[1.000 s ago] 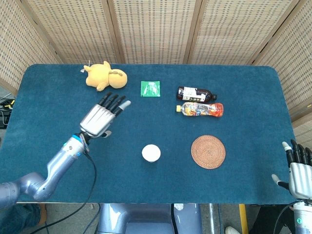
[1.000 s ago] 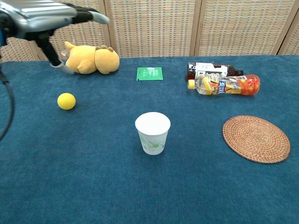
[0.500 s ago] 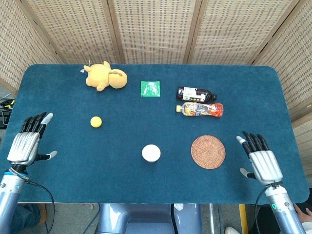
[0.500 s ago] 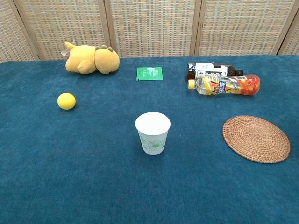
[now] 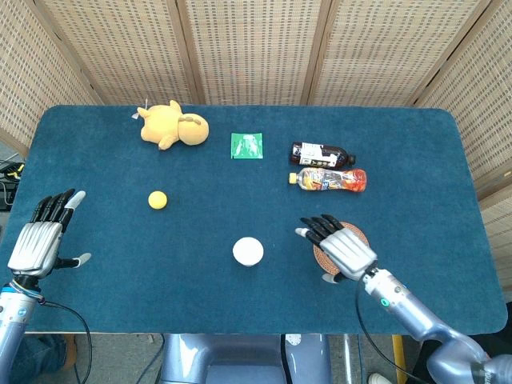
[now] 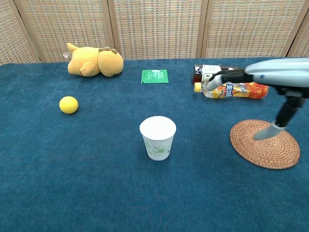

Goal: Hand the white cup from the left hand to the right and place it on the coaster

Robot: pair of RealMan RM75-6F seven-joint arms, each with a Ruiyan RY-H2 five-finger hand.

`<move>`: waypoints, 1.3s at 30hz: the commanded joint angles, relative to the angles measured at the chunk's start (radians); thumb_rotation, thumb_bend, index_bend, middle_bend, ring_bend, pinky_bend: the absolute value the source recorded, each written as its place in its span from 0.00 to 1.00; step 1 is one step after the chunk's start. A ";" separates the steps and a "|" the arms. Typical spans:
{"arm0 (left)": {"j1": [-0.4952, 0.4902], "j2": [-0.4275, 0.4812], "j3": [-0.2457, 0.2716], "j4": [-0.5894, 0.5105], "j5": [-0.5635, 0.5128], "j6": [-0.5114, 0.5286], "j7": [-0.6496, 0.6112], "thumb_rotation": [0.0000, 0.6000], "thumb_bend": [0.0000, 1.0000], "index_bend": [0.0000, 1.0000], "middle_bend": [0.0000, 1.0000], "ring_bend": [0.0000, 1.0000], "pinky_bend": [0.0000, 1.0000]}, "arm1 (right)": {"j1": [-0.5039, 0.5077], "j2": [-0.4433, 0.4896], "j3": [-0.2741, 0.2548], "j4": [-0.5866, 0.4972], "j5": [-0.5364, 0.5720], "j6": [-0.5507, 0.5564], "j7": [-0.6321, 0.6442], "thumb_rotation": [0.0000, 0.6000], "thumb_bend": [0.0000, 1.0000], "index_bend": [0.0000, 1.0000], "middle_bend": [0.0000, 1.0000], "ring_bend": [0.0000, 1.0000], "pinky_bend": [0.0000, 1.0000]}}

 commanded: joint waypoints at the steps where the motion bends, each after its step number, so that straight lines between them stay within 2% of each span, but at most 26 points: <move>1: 0.003 0.000 -0.003 -0.002 0.004 -0.004 0.002 1.00 0.00 0.00 0.00 0.00 0.00 | 0.101 -0.085 0.042 0.070 0.029 -0.087 0.025 1.00 0.00 0.11 0.00 0.00 0.00; 4: 0.003 -0.002 -0.007 -0.002 0.003 -0.018 0.008 1.00 0.00 0.00 0.00 0.00 0.00 | 0.206 -0.181 0.077 0.156 0.098 -0.194 0.042 1.00 0.00 0.11 0.00 0.00 0.00; 8: 0.003 -0.002 -0.017 0.000 -0.006 -0.032 0.013 1.00 0.00 0.00 0.00 0.00 0.00 | 0.278 -0.240 0.085 0.213 0.179 -0.258 0.030 1.00 0.00 0.11 0.00 0.00 0.00; 13: 0.005 0.000 -0.026 0.002 -0.009 -0.049 0.013 1.00 0.00 0.00 0.00 0.00 0.00 | 0.344 -0.298 0.074 0.265 0.279 -0.290 -0.007 1.00 0.00 0.12 0.00 0.00 0.00; 20: 0.008 0.006 -0.038 0.006 -0.011 -0.067 0.000 1.00 0.00 0.00 0.00 0.00 0.00 | 0.384 -0.341 0.051 0.289 0.357 -0.281 -0.013 1.00 0.00 0.20 0.10 0.01 0.00; 22: 0.010 0.007 -0.041 0.006 -0.009 -0.071 -0.001 1.00 0.00 0.00 0.00 0.00 0.00 | 0.389 -0.352 0.045 0.294 0.371 -0.278 -0.001 1.00 0.00 0.23 0.13 0.04 0.04; 27: 0.014 0.008 -0.046 0.006 -0.006 -0.074 -0.002 1.00 0.00 0.00 0.00 0.00 0.00 | 0.379 -0.401 0.037 0.336 0.333 -0.226 0.039 1.00 0.00 0.36 0.31 0.25 0.32; 29: 0.017 0.009 -0.048 0.006 -0.005 -0.072 -0.002 1.00 0.00 0.00 0.00 0.00 0.00 | 0.363 -0.430 0.036 0.362 0.282 -0.182 0.074 1.00 0.05 0.42 0.40 0.37 0.46; 31: 0.018 0.009 -0.050 0.005 -0.004 -0.073 -0.002 1.00 0.00 0.00 0.00 0.00 0.00 | 0.352 -0.446 0.030 0.385 0.227 -0.145 0.111 1.00 0.12 0.45 0.46 0.43 0.53; 34: 0.019 0.010 -0.051 0.004 -0.003 -0.079 -0.002 1.00 0.00 0.00 0.00 0.00 0.00 | 0.336 -0.443 0.026 0.390 0.158 -0.101 0.191 1.00 0.21 0.49 0.49 0.46 0.57; 39: 0.017 0.009 -0.053 0.003 -0.003 -0.094 0.005 1.00 0.00 0.00 0.00 0.00 0.00 | 0.311 -0.365 0.030 0.341 0.125 -0.057 0.243 1.00 0.25 0.49 0.49 0.46 0.57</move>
